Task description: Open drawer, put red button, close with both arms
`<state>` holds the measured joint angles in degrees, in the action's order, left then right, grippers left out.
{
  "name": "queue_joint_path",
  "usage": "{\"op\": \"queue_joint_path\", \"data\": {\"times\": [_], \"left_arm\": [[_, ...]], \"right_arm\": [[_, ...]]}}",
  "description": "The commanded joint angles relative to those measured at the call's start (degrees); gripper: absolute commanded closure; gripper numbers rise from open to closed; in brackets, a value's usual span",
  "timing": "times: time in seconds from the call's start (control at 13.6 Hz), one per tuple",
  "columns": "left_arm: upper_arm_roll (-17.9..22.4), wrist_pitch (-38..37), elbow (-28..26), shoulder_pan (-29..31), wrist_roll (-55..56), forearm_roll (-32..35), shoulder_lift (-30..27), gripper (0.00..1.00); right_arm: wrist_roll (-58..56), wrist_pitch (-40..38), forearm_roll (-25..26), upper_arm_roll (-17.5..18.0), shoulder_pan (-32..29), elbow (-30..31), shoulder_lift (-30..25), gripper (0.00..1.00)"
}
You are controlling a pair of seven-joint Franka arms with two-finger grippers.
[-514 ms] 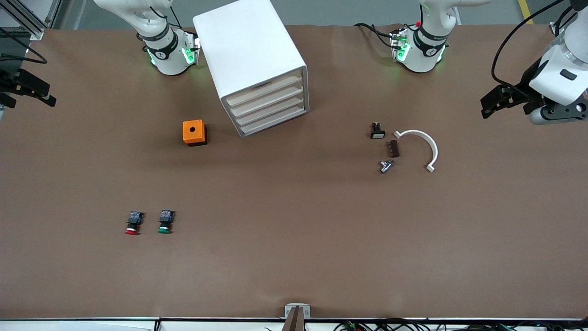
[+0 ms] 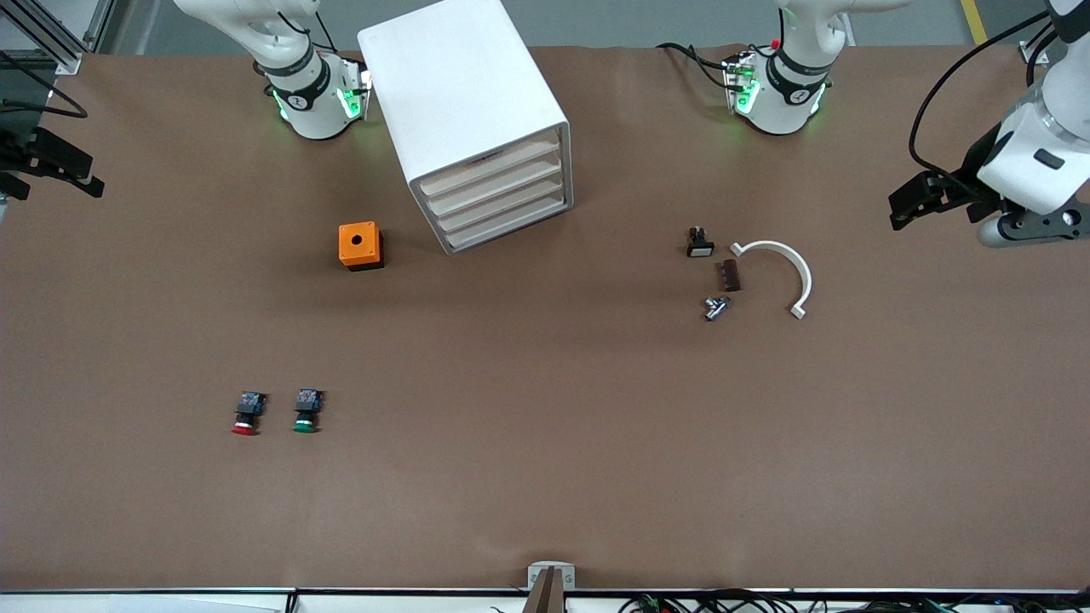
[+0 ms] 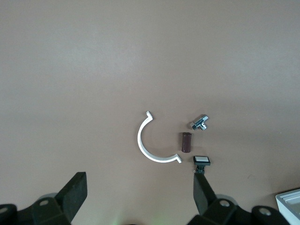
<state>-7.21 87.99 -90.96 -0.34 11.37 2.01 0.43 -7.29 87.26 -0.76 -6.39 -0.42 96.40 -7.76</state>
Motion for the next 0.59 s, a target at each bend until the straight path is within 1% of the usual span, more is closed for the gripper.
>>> {"op": "queue_joint_path", "data": {"times": [0.0, 0.15, 0.29, 0.44, 0.51], "left_arm": [[-0.08, -1.94, 3.60, 0.43, -1.09, 0.19, 4.91, 0.00], [-0.26, -1.85, 3.51, -0.01, -0.39, 0.10, 6.51, 0.00], [-0.61, -1.33, 3.51, -0.54, 0.75, -0.78, 9.05, 0.00], [-1.05, -0.98, 3.51, -2.11, 5.83, -0.78, 11.42, 0.00], [-1.14, -0.80, 3.60, -3.43, 8.64, -0.78, 12.83, 0.00]], "right_arm": [[-0.62, -0.25, 0.67, 0.23, -0.28, -0.25, -0.41, 0.00], [-0.62, -0.16, 0.67, 0.24, -0.55, -1.38, 0.37, 0.00], [-0.44, -0.25, 0.76, 0.06, -0.81, -2.62, 2.65, 0.00], [-0.35, 0.28, 0.94, -0.03, -0.99, -2.89, 6.77, 0.00], [-0.27, 0.63, 1.11, 0.06, -0.99, -3.06, 10.10, 0.00]]}}
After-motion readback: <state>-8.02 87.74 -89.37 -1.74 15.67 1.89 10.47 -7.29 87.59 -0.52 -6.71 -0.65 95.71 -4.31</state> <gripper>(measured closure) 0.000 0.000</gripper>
